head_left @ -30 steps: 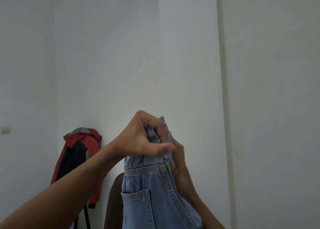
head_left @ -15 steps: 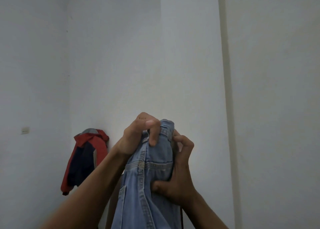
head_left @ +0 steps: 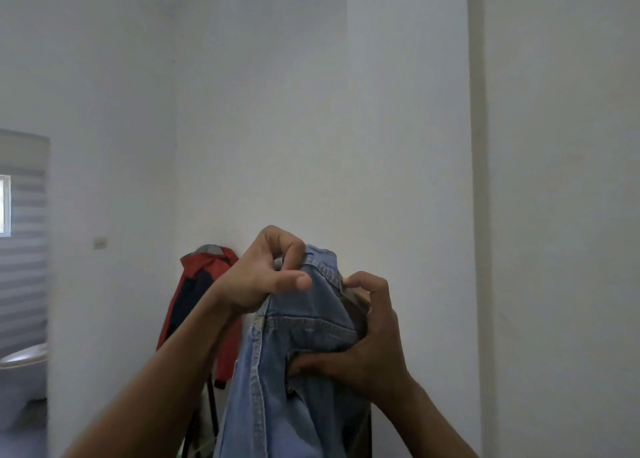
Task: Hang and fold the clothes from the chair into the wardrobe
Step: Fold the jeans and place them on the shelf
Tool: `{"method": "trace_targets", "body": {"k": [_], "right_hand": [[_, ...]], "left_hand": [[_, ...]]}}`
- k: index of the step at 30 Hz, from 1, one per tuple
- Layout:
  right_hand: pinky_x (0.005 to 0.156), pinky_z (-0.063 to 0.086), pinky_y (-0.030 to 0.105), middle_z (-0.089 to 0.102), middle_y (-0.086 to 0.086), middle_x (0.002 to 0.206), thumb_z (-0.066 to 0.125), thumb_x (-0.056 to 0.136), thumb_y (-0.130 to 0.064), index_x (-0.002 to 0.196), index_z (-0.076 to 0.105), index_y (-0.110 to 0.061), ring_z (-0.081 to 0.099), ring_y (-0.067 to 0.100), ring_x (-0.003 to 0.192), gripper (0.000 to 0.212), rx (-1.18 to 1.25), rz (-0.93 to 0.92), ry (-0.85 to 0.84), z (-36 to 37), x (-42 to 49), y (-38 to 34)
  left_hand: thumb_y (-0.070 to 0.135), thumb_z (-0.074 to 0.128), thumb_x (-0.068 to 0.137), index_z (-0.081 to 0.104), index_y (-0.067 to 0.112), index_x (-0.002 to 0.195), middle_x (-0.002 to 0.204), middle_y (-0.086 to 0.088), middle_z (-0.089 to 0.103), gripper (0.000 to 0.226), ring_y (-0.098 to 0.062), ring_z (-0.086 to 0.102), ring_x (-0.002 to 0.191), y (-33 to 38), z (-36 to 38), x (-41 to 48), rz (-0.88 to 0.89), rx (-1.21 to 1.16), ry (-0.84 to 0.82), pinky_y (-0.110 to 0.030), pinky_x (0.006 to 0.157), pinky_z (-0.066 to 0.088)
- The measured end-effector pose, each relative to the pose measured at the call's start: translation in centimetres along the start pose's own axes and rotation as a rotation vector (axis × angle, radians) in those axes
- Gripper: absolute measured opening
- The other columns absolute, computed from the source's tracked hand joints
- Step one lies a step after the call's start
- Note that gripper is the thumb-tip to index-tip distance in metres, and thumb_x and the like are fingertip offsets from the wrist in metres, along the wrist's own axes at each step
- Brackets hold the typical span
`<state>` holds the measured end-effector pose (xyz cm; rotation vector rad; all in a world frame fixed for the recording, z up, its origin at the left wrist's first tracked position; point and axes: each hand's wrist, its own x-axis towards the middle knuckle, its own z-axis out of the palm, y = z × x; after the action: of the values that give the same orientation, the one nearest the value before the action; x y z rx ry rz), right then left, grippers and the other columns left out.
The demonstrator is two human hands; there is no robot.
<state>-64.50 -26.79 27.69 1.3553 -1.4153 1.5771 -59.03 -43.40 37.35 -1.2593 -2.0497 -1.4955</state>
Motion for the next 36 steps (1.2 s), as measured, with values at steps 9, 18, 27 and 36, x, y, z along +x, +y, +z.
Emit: {"method": "trace_targets", "body": {"k": [9, 18, 27, 36], "right_hand": [[0.067, 0.055, 0.013, 0.065, -0.024, 0.099, 0.087, 0.058, -0.059, 0.113, 0.042, -0.037, 0.069, -0.001, 0.082, 0.074, -0.214, -0.073, -0.081, -3.5, 1.4, 0.3], [0.064, 0.054, 0.014, 0.069, -0.014, 0.089, 0.095, 0.052, -0.044, 0.108, 0.045, -0.029, 0.07, 0.0, 0.08, 0.077, -0.285, -0.139, 0.027, -6.1, 5.1, -0.8], [0.067, 0.049, 0.031, 0.058, -0.012, 0.107, 0.06, 0.068, -0.081, 0.122, 0.039, -0.03, 0.062, 0.012, 0.087, 0.077, -0.691, -0.132, -0.229, -9.4, 8.0, -2.0], [0.112, 0.031, 0.057, 0.027, 0.008, 0.156, 0.072, 0.076, -0.063, 0.145, 0.037, -0.024, 0.028, 0.023, 0.145, 0.086, -0.841, -0.264, 0.077, -7.6, 6.2, -1.1]], "left_hand": [[0.007, 0.091, 0.066, 0.059, 0.017, 0.077, 0.127, -0.003, 0.055, 0.036, -0.02, 0.06, 0.116, 0.6, 0.8, -0.7, -0.061, 0.643, 0.003, -0.031, 0.083, 0.058], [-0.004, 0.071, 0.085, 0.066, 0.018, 0.125, 0.162, -0.009, 0.025, 0.046, -0.027, 0.051, 0.134, -2.6, 3.8, -2.8, -0.086, 0.168, 0.223, -0.049, 0.098, 0.053], [-0.021, 0.064, 0.083, 0.058, 0.011, 0.136, 0.144, -0.013, 0.05, 0.061, -0.027, 0.055, 0.129, -2.0, 2.7, -1.5, -0.113, 0.156, 0.22, -0.041, 0.099, 0.053], [-0.012, 0.066, 0.087, 0.062, 0.021, 0.131, 0.129, -0.006, 0.065, 0.056, -0.02, 0.066, 0.114, -1.6, 2.4, 1.5, -0.01, 0.201, 0.487, -0.032, 0.088, 0.058]]}}
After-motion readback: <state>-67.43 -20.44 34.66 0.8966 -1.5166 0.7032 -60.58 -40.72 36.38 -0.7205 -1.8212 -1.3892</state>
